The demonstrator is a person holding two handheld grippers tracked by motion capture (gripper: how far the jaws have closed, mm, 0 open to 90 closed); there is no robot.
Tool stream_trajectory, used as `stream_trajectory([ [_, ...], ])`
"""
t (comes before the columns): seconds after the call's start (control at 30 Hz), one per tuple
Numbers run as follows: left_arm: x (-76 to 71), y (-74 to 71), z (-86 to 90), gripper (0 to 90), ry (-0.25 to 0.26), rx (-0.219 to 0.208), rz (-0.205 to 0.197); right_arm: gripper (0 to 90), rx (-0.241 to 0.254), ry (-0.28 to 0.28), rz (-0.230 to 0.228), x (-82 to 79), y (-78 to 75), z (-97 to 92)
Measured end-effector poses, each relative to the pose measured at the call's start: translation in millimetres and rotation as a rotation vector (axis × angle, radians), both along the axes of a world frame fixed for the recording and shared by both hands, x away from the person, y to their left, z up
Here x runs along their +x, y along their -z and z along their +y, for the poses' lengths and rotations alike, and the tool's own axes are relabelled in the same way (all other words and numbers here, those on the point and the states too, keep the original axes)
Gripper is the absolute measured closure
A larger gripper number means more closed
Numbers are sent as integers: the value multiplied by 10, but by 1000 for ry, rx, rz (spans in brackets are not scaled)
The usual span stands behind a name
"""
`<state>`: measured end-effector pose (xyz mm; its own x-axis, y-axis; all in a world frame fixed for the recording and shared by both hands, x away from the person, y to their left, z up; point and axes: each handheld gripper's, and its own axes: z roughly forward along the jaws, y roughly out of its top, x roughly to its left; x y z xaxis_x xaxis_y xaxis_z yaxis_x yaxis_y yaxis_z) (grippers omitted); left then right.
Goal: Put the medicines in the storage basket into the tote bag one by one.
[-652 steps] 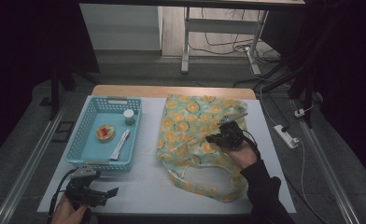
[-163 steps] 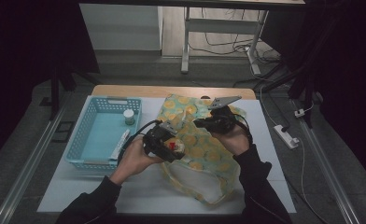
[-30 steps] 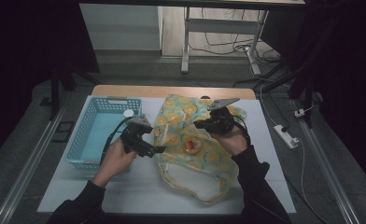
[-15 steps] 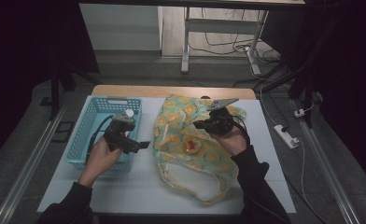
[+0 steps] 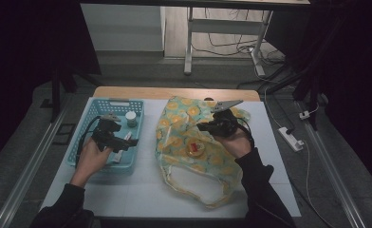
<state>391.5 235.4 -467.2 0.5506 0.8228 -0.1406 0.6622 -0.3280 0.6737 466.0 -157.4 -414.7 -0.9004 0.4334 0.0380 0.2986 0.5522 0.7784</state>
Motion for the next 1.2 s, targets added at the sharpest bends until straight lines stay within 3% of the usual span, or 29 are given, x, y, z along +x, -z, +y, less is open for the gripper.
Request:
stream_trajectory([
  [0.17,71,54,64,0,-35,43,17,892,-1,-1,0,-1,-1,4],
  [0.27,114,84,103,0,-37,42,29,892,-1,-1,-1,-1,4,7],
  [0.47,205,168,138,0,-49,81,58,892,0,0,0,-3,-2,5],
  [0.97,356,405,73,2,-55,187,224,892,-3,-5,-1,-8,-3,11],
  [1.1,369,448,45,53,-69,232,262,892,-4,-6,0,-9,0,16],
  [1.2,369,461,20,142,-63,252,277,892,-4,-5,2,-10,4,19],
])
